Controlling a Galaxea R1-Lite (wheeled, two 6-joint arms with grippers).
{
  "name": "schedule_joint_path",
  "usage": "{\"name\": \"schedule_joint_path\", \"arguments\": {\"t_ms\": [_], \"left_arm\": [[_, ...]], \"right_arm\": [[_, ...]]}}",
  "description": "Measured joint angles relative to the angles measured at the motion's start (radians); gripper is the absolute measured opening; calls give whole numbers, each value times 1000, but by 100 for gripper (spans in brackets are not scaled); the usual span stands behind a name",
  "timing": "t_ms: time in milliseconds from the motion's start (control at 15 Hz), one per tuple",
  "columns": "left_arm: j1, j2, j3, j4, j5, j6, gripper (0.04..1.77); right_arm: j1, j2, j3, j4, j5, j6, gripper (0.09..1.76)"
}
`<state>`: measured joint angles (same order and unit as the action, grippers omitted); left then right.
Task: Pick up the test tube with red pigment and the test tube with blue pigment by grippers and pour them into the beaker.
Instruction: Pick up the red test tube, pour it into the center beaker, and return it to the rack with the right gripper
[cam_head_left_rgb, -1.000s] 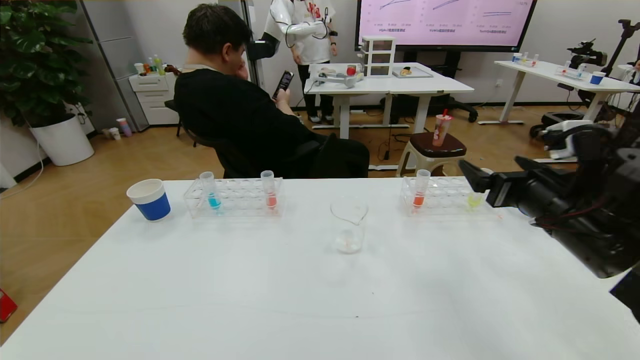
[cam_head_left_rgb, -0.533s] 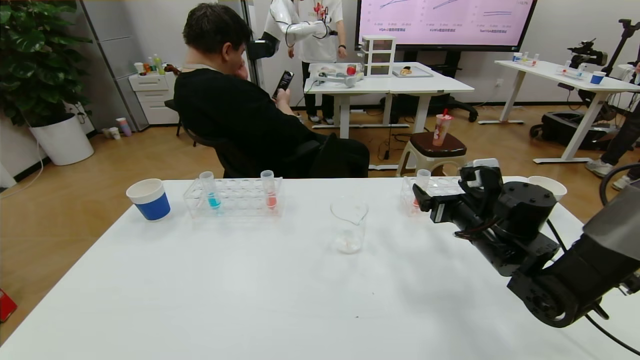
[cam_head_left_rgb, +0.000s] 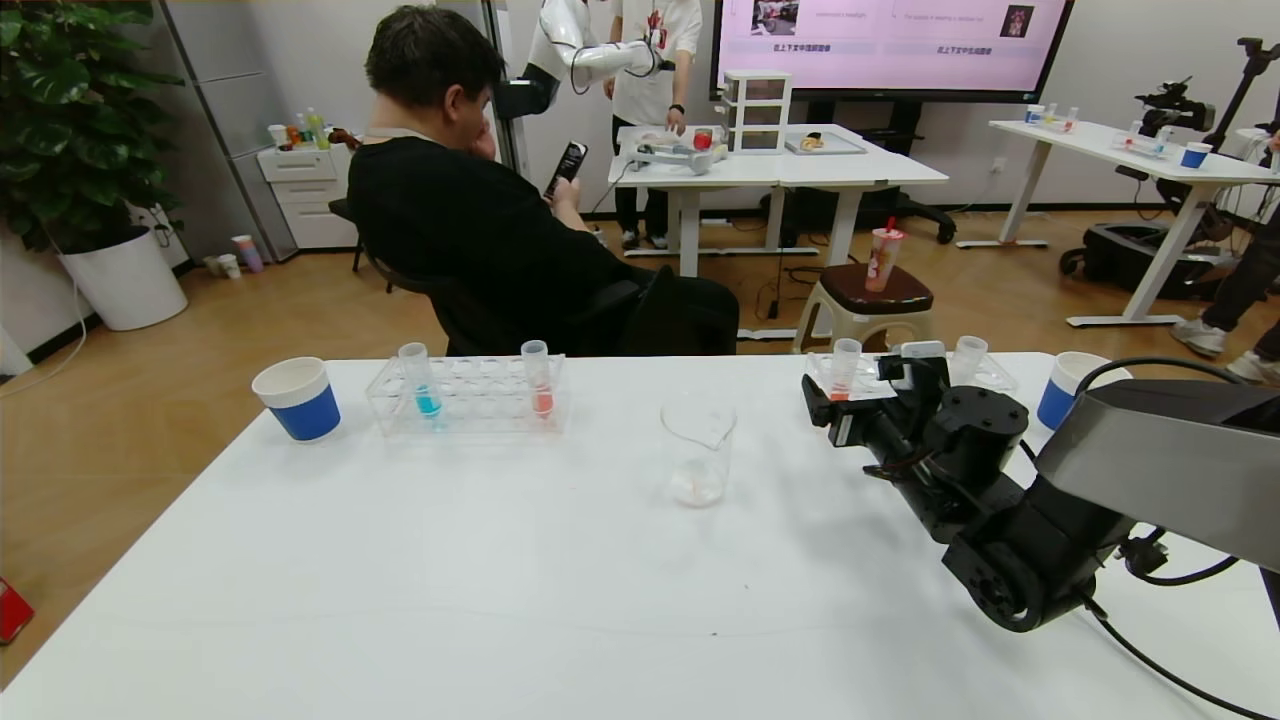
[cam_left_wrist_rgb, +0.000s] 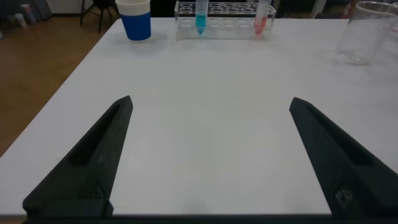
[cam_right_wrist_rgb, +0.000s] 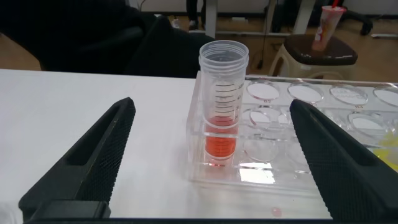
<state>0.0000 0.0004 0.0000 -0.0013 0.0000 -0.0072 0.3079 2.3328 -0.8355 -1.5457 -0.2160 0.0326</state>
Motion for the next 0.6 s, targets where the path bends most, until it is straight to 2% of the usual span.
{"name": "schedule_joint_path", "arguments": {"t_ms": [267,600], "left_arm": [[0,0,0,0,0,0,176],[0,0,0,0,0,0,176]], "right_arm": [[-16,54,-113,18,4,-6,174],[-32,76,-187,64,10,-8,174]]}}
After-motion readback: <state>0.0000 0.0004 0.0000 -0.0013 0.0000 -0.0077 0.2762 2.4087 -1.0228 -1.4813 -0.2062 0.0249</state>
